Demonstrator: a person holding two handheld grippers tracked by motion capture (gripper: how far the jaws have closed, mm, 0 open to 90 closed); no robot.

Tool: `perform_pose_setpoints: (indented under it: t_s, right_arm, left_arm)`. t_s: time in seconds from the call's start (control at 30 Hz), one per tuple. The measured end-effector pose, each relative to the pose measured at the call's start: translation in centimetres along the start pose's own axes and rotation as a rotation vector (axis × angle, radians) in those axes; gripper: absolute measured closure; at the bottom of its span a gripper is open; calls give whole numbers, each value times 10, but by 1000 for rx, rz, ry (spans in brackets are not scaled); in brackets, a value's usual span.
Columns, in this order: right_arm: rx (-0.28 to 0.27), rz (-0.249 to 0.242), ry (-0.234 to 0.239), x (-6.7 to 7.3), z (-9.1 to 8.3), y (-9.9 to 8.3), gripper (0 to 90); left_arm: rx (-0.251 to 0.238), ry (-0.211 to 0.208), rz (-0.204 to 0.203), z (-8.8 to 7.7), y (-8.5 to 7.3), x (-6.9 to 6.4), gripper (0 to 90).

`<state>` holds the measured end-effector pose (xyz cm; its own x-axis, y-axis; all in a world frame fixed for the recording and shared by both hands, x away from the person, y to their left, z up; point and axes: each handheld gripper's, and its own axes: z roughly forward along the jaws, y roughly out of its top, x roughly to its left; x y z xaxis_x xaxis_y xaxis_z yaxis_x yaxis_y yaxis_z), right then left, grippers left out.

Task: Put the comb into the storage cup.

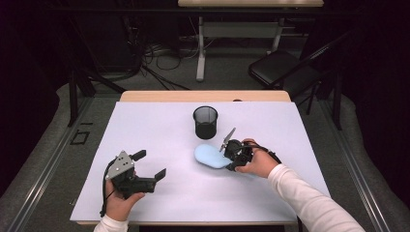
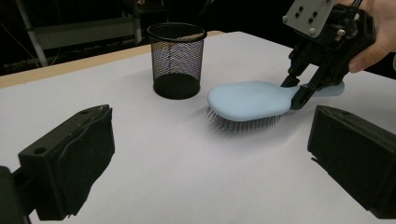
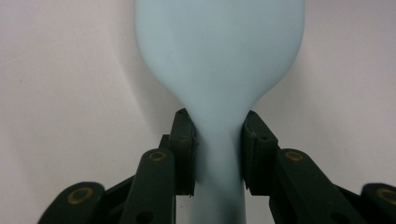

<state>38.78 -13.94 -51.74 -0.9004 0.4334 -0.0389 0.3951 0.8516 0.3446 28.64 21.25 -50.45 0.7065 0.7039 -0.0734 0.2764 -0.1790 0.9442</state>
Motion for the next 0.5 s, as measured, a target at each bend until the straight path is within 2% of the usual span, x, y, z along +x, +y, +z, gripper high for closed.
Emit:
perform_pose_setpoints:
  t_s: [0.27,0.5]
  right_arm:
    - [-37,17,-6,-2,-6,0,697]
    - [-97,27,-8,-2,-11,0,696]
  left_arm:
    - [1,3,-3,1,0,0,10]
    - [13,15,-3,2,-1,0,20]
